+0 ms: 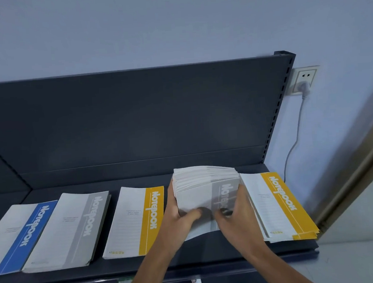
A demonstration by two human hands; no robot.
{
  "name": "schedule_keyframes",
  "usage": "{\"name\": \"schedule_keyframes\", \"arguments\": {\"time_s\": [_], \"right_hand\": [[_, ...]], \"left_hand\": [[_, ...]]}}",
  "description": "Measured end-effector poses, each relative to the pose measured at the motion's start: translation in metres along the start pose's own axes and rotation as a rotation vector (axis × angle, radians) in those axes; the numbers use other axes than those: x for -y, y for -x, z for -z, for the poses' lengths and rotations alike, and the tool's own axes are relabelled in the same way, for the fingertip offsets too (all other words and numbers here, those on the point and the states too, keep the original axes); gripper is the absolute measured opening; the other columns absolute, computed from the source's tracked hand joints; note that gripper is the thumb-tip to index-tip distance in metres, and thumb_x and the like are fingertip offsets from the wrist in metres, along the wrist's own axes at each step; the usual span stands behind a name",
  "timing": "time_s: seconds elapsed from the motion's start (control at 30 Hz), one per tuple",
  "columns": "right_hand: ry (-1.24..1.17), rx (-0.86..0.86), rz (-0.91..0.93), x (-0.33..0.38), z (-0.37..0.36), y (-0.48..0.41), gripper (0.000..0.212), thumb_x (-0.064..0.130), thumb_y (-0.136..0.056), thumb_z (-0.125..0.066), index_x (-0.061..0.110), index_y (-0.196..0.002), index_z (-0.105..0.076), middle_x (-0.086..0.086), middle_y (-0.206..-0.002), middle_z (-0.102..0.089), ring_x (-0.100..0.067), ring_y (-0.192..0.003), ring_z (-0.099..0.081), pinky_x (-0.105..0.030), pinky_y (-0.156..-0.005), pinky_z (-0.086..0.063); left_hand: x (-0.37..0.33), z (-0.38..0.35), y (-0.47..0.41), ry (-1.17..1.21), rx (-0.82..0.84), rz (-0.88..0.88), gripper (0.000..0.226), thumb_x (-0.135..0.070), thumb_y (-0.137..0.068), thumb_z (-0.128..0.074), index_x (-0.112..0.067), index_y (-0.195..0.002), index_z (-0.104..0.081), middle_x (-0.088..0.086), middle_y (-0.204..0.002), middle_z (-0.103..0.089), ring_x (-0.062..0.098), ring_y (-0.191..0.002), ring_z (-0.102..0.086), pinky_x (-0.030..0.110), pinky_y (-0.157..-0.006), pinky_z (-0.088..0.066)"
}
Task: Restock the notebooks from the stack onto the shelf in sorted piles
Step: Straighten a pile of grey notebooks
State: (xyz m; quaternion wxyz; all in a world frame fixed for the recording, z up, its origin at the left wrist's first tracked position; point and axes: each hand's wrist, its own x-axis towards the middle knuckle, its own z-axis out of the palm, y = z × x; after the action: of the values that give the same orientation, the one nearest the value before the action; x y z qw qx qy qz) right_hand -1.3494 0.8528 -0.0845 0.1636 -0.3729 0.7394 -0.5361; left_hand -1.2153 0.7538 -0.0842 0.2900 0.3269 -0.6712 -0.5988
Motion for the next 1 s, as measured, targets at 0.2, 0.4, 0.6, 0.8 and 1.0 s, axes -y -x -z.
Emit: {"name": "schedule_keyframes", "arguments": {"time_s": [0.2,0.4,0.6,0.8,1.0], "right_hand": [[0.014,0.019,-0.011,-0.003,-0.002,0.003,0.060,0.012,-0.082,-0.075,0.044,-0.114,-0.036,0.026,-0.099,-0.062,0.007,-0.091,-0.062,-0.019,-0.064,-0.054],[0.027,-0.002,-0.024,-0.003,0.001,-0.003,0.063,0.006,-0.080,-0.070,0.042,-0.119,-0.035,0.024,-0.104,-0.057,0.008,-0.095,-0.057,-0.014,-0.062,-0.052],[0.046,0.026,0.000,-0.007,0.001,0.001,0.071,0.005,-0.084,-0.067,0.061,-0.111,-0.032,0.041,-0.107,-0.052,0.011,-0.098,-0.058,-0.014,-0.065,-0.055],[0.168,0.031,-0.022,-0.012,0.007,-0.006,0.049,0.018,-0.092,-0.064,0.052,-0.111,-0.035,0.029,-0.101,-0.060,0.008,-0.088,-0.060,-0.011,-0.059,-0.047],[0.189,0.196,-0.324,-0.015,0.018,-0.044,0.023,0.022,-0.079,-0.070,0.029,-0.100,-0.064,0.013,-0.088,-0.071,-0.005,-0.078,-0.068,-0.019,-0.055,-0.052]], "left_hand": [[0.001,0.000,0.000,0.005,0.006,0.012,0.082,-0.040,-0.075,-0.074,-0.040,-0.147,-0.034,-0.027,-0.124,-0.061,-0.006,-0.116,-0.056,0.016,-0.089,-0.050],[0.001,-0.006,-0.010,0.064,0.009,-0.024,0.065,-0.020,-0.087,-0.069,-0.035,-0.144,-0.041,-0.019,-0.124,-0.065,-0.001,-0.116,-0.060,0.012,-0.087,-0.052],[0.014,0.000,-0.006,-0.045,-0.028,0.016,0.065,-0.045,-0.082,-0.070,-0.047,-0.139,-0.039,-0.027,-0.124,-0.060,-0.005,-0.115,-0.057,0.019,-0.087,-0.052],[0.028,-0.002,-0.011,-0.361,-0.173,-0.070,0.039,-0.048,-0.094,-0.065,-0.039,-0.126,-0.045,-0.021,-0.119,-0.055,-0.002,-0.109,-0.056,0.016,-0.082,-0.048],[0.027,-0.008,-0.037,-0.595,-0.227,0.167,0.040,-0.063,-0.084,-0.069,-0.028,-0.098,-0.057,-0.012,-0.096,-0.064,0.004,-0.084,-0.061,0.021,-0.064,-0.051]]}}
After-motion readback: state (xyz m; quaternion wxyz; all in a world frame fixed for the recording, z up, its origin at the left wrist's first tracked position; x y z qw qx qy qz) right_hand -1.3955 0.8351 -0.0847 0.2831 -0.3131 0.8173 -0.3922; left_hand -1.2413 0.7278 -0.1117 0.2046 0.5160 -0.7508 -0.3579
